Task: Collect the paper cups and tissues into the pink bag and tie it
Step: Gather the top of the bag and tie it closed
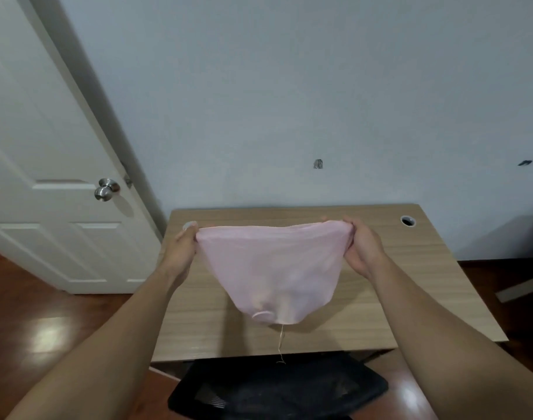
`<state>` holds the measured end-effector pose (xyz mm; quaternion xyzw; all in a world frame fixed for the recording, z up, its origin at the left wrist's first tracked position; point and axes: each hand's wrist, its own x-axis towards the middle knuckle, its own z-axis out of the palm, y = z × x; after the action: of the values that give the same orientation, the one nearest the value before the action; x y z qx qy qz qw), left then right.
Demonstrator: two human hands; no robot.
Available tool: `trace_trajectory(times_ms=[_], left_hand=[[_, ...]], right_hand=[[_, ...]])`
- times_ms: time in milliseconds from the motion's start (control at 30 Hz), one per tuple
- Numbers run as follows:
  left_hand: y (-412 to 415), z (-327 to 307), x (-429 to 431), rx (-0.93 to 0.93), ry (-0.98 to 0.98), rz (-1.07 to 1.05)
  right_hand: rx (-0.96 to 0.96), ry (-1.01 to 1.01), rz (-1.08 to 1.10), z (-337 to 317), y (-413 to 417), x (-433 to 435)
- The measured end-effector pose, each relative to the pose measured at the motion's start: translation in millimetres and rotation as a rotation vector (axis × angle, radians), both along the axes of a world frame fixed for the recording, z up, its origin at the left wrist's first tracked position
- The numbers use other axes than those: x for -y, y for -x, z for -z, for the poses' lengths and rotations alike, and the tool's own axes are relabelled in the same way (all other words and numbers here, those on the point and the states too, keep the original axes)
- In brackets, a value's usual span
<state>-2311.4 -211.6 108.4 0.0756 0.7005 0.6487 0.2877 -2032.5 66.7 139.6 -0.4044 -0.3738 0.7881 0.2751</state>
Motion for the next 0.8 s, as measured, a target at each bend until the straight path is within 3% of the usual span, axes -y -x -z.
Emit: trace_trajectory(times_ms=[167, 333, 467, 567, 667, 800], left_hand=[[-8, -6, -16, 0.375, -0.311, 0.118], [-15, -21, -42, 0.507, -0.461, 0.08], [-28, -42, -61, 0.314, -0.353, 0.241], [-45, -52, -70, -0.068, -0.132, 0.435], [-65, -58, -79, -0.347, 0.129, 0.65], [-88, -53, -94, -0.5, 0.268, 0.867]], right_hand=[[-0.097, 0.105, -0.241, -14, 16, 4], [-0.038, 0.045, -0.416, -18, 29, 16], [0.151, -0.148, -0.37, -14, 39, 26], [0.219, -0.226, -0.273, -13, 51, 36], [0.216, -0.281, -0.202, -17, 66, 49], [0.131, -0.337, -0.155, -21, 81, 64]])
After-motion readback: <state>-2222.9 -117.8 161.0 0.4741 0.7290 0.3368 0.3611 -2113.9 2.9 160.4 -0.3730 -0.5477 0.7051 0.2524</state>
